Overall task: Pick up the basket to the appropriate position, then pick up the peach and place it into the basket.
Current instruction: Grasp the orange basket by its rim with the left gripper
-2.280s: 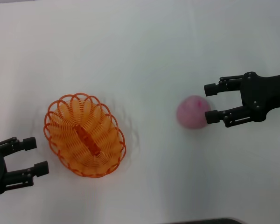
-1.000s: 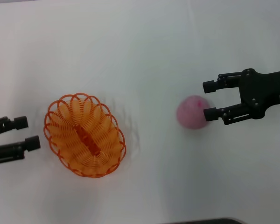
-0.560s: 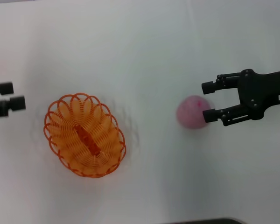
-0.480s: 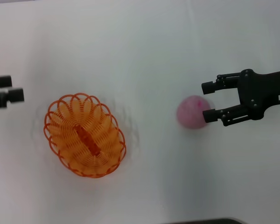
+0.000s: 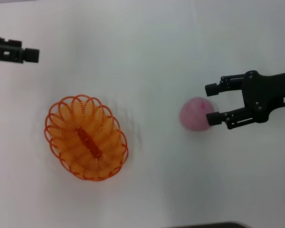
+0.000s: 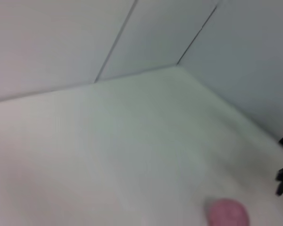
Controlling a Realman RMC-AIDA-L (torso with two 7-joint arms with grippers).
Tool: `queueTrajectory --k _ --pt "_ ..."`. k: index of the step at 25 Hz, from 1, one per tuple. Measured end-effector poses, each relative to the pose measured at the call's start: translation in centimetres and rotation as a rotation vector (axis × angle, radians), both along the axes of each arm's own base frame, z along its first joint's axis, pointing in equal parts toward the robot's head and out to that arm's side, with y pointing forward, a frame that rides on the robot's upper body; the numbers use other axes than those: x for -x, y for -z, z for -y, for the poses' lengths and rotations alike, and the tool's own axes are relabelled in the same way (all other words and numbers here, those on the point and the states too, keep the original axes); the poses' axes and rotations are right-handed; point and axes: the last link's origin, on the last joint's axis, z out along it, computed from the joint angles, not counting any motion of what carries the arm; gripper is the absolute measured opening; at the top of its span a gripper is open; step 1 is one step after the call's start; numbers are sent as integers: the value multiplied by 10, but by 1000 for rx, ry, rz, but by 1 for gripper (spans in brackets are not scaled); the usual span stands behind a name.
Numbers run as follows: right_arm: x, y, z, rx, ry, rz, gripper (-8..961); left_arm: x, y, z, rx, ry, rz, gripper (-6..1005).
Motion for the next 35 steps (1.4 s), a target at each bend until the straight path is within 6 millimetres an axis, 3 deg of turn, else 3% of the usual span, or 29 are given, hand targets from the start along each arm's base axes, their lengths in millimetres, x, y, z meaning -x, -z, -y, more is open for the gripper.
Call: queueTrajectory --k 8,18,28,35 --pt "-1 -1 0 0 -1 4 865 -34 14 -36 39 -2 -231 875" --pt "-2 -2 0 -4 6 6 865 -53 59 -54 82 -8 -485 874" --pt "-2 -1 -1 -4 7 6 864 -35 124 -50 200 17 -698 868" --pt "-2 -1 -1 -5 7 7 864 -33 136 -48 214 38 -733 862"
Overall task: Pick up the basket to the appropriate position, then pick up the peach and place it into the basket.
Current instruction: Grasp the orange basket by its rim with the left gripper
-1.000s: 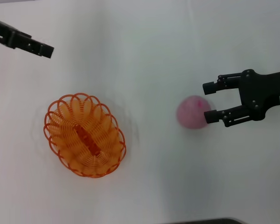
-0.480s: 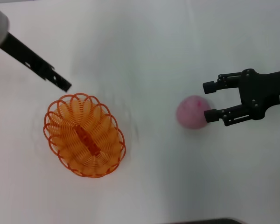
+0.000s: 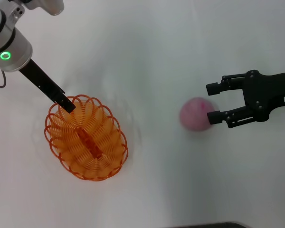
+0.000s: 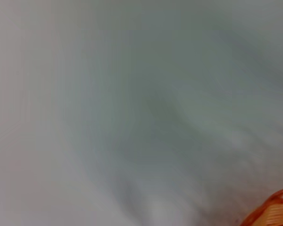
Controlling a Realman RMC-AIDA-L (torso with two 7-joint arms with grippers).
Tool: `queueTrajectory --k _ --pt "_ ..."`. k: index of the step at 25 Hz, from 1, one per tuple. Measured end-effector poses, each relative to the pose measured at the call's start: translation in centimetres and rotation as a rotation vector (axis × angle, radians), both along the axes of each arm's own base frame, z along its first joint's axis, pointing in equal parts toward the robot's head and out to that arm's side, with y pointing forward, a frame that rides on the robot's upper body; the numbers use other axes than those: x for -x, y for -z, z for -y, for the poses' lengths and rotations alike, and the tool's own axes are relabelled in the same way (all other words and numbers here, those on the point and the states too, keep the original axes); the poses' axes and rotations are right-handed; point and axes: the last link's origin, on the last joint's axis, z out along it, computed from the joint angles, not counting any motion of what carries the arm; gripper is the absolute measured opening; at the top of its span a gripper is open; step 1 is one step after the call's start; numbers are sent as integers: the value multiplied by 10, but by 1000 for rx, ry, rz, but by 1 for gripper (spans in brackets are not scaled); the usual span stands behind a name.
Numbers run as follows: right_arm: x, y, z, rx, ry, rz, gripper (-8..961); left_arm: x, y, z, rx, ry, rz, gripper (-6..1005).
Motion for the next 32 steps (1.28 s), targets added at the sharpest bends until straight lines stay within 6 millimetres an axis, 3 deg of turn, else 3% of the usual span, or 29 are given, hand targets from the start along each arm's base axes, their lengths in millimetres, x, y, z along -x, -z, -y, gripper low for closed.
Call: queueTrajectory --k 3,6,17,22,27,32 --pt "0 0 0 -3 1 0 864 0 1 1 10 0 -7 859" --pt "0 0 -1 -8 3 3 864 1 2 2 19 4 -6 675" --pt "0 0 -4 -17 3 12 864 1 4 7 46 3 7 456" --pt "-1 0 -5 -21 5 14 864 2 3 8 44 -9 19 214" --pt "-1 0 -5 -21 6 15 865 2 0 7 29 -33 44 48" --pt "-1 0 -5 -21 6 15 865 -2 -13 6 -8 -70 108 46"
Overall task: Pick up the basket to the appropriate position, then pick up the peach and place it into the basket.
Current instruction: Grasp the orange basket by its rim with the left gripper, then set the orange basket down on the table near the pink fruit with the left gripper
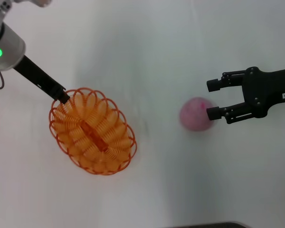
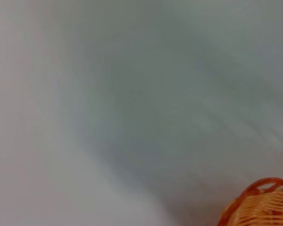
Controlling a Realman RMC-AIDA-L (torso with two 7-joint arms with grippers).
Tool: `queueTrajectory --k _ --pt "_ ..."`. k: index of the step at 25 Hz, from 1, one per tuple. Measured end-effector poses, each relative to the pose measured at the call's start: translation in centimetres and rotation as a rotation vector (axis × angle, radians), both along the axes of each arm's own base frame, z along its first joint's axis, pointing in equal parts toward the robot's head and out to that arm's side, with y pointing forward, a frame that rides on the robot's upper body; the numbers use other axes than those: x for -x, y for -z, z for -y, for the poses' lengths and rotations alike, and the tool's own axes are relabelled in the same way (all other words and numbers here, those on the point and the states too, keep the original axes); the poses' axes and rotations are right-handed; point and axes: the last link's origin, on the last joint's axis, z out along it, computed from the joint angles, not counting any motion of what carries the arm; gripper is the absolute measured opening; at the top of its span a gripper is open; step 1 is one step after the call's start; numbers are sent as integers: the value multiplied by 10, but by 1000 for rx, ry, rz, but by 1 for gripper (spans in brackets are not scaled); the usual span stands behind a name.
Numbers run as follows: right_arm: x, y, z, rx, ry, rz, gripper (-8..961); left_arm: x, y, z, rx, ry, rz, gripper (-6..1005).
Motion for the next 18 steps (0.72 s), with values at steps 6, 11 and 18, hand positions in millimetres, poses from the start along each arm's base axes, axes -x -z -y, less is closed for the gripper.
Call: queueTrajectory --k 6,11,18 --pt "1 -1 1 1 -8 -9 864 2 -24 -1 -67 -92 130 46" --pt "1 0 1 -5 -11 -16 865 12 -44 -4 -157 -175 204 41" --pt "5 -3 -1 -7 -33 -16 865 28 -59 0 -270 -362 348 39"
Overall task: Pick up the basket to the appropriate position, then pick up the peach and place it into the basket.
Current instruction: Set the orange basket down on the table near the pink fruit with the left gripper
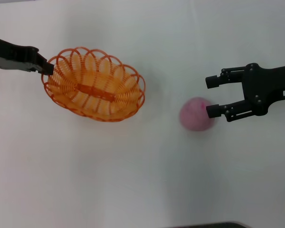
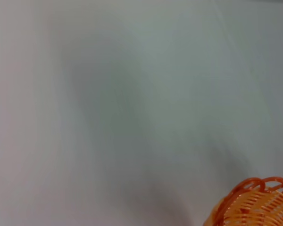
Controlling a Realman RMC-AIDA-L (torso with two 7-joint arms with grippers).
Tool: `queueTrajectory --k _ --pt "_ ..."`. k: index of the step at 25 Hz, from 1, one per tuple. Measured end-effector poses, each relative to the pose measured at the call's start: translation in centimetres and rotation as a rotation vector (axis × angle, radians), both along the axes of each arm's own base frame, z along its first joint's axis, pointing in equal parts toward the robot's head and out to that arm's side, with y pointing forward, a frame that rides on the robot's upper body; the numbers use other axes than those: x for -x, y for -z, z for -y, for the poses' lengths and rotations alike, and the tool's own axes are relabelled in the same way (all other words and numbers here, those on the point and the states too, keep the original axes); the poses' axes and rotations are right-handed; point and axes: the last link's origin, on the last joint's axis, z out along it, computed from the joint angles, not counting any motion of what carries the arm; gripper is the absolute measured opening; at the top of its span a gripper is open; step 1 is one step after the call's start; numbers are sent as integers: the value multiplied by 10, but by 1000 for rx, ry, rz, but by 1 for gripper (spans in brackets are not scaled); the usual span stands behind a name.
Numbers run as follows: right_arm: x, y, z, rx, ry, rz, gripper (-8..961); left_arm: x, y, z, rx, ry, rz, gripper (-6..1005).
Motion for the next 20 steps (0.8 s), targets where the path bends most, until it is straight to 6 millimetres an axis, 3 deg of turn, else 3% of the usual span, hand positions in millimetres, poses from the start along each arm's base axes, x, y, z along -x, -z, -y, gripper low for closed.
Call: queueTrajectory --k 10,20 --pt "2 -3 -3 -7 -12 1 864 29 3 10 -140 -229 135 37" --pt "3 -4 -4 -9 -33 2 865 43 19 14 -215 -299 144 57"
